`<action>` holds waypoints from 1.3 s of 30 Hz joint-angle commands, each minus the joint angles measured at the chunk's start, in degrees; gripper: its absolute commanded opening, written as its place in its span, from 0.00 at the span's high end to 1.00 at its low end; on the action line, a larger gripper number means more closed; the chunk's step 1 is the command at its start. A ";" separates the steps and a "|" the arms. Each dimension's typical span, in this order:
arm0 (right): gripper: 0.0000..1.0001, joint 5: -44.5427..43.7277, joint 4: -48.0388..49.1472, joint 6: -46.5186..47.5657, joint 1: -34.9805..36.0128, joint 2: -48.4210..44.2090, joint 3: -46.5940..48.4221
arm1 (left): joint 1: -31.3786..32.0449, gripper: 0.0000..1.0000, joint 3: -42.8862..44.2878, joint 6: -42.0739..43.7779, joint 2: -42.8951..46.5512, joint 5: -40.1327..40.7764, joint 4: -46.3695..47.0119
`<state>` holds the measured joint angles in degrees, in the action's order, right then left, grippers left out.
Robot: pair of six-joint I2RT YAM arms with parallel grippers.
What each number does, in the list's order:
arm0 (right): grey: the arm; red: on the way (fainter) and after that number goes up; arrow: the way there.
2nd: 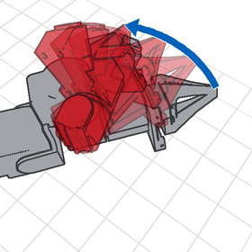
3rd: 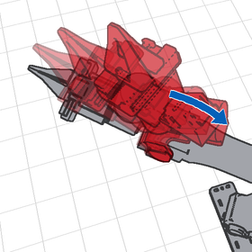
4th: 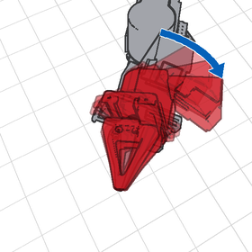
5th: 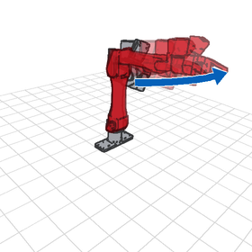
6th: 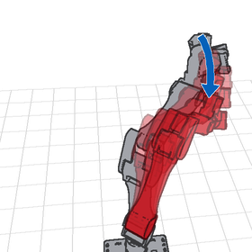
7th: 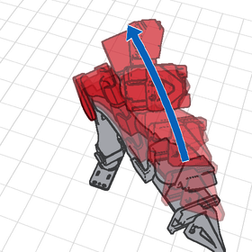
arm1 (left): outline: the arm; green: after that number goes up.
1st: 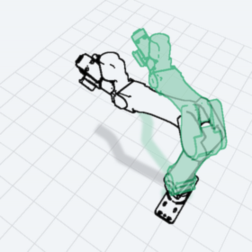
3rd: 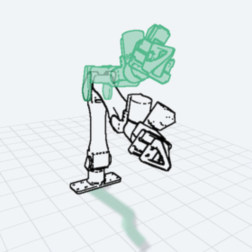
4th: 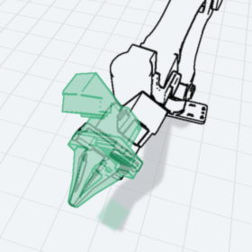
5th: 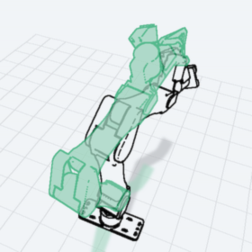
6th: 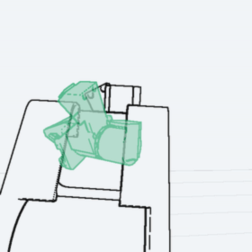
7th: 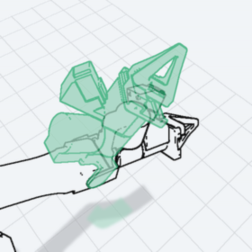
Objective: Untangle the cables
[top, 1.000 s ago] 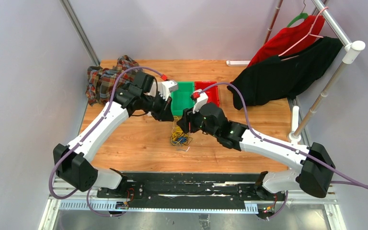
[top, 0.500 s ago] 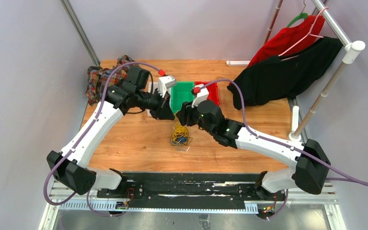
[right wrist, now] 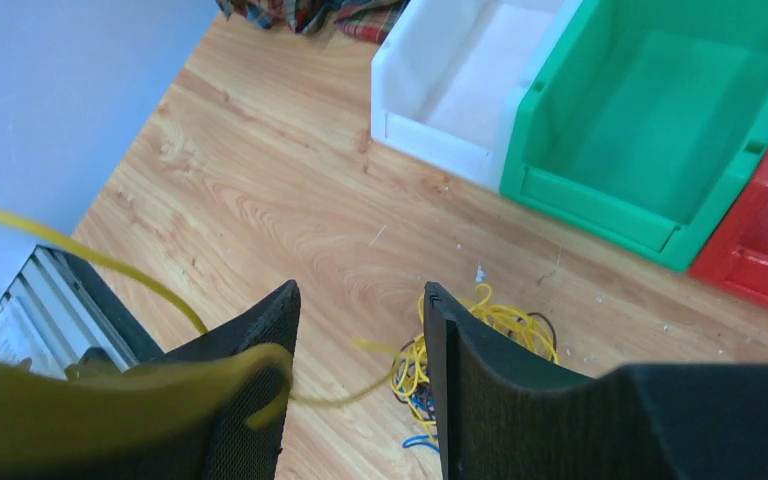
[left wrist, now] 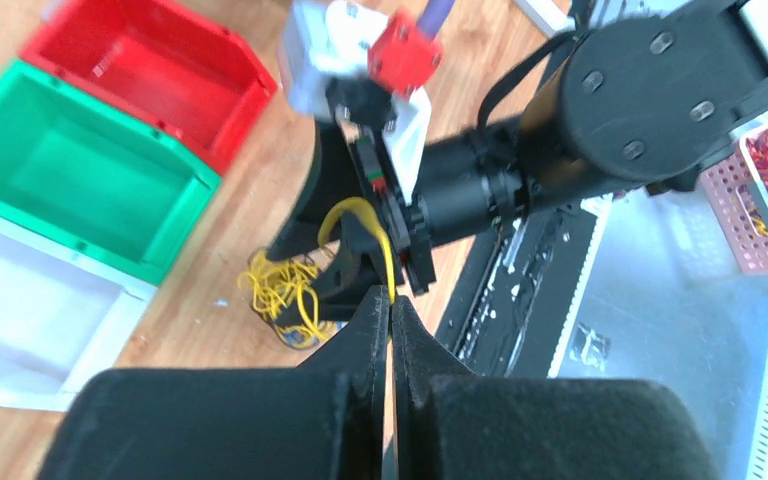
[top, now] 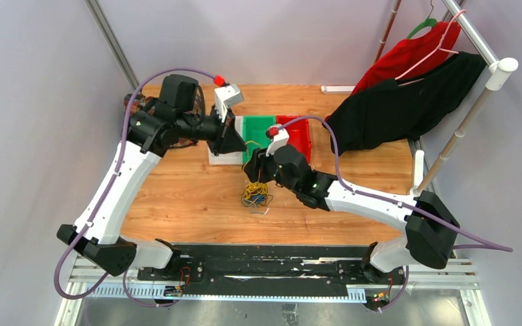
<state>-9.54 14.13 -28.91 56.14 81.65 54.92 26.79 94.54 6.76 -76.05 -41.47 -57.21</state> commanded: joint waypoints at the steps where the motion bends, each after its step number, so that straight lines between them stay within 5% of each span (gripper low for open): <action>1: 0.51 2.57 3.06 -1.13 1.14 0.45 -1.86 | 0.20 0.99 7.02 -0.04 -0.07 1.57 -0.36; 16: 0.49 3.30 8.74 5.52 1.35 2.90 -8.23 | 0.20 1.00 27.91 6.26 0.03 12.23 -2.29; 29: 0.50 2.10 7.99 11.82 2.31 10.63 -2.12 | 0.20 1.00 45.30 5.02 -1.28 17.44 -1.80; 39: 0.53 1.05 9.91 7.83 2.38 14.30 -7.30 | 0.20 1.00 46.17 2.76 2.87 24.72 12.92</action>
<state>-7.11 22.48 -19.03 57.67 96.79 50.22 26.81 140.92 11.07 -74.61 -20.34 -51.81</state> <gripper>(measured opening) 0.473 0.016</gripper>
